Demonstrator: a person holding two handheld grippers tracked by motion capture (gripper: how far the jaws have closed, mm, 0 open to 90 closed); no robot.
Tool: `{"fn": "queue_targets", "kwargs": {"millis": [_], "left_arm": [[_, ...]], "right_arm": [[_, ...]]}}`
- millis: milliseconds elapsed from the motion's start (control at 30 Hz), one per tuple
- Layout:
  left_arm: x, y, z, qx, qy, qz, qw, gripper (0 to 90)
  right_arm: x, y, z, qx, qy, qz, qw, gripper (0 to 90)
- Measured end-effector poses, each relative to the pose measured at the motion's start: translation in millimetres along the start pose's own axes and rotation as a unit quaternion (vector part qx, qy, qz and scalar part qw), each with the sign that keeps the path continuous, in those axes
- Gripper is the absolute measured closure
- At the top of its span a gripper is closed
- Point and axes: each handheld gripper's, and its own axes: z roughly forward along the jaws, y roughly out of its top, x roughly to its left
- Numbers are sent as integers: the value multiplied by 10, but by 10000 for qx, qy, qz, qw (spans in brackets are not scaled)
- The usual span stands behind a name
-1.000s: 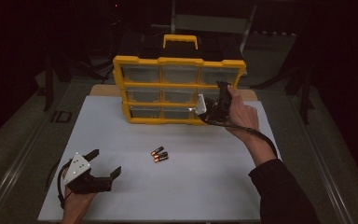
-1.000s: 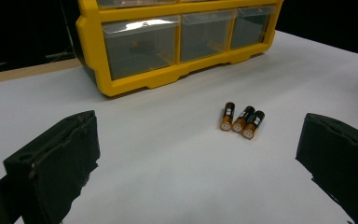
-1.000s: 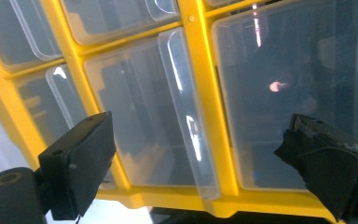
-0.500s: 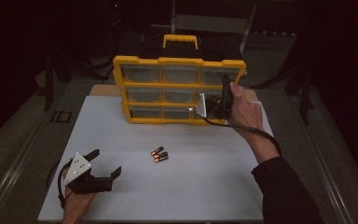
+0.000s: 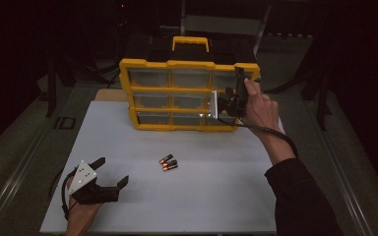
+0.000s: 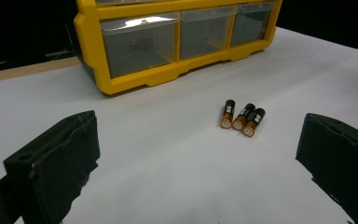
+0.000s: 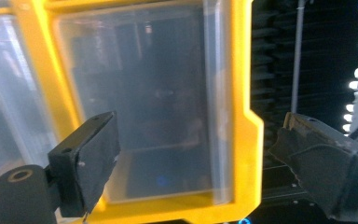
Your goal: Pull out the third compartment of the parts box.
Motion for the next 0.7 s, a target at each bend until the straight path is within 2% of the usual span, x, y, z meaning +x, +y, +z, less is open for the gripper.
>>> {"fn": "queue_targets", "kwargs": {"millis": [67, 100, 133, 167, 200, 300, 567, 700], "left_arm": [[-1, 0, 0, 6, -3, 4, 10000, 0], [-2, 0, 1, 7, 5, 6, 10000, 0], [-2, -1, 2, 11, 6, 0, 10000, 0], [1, -1, 2, 18, 1, 2, 10000, 0], [1, -1, 2, 17, 4, 3, 10000, 0], [1, -1, 2, 17, 6, -1, 10000, 0], [1, -2, 2, 22, 12, -5, 10000, 0], [-2, -2, 3, 28, 13, -1, 10000, 0]], "right_arm": [[-20, 3, 16, -24, -86, -28, 10000, 165], [-36, 0, 32, -60, -151, -78, 9998, 241], [-36, 0, 32, -60, -151, -78, 9998, 241], [-40, -8, 39, -84, -240, -189, 9995, 327], [-40, -8, 39, -84, -240, -189, 9995, 327], [-61, -20, 43, -140, -429, -222, 9987, 432], [-64, -44, 45, -104, -589, -441, 9972, 519], [-71, -83, 58, -19, -617, -457, 9970, 528]]}}
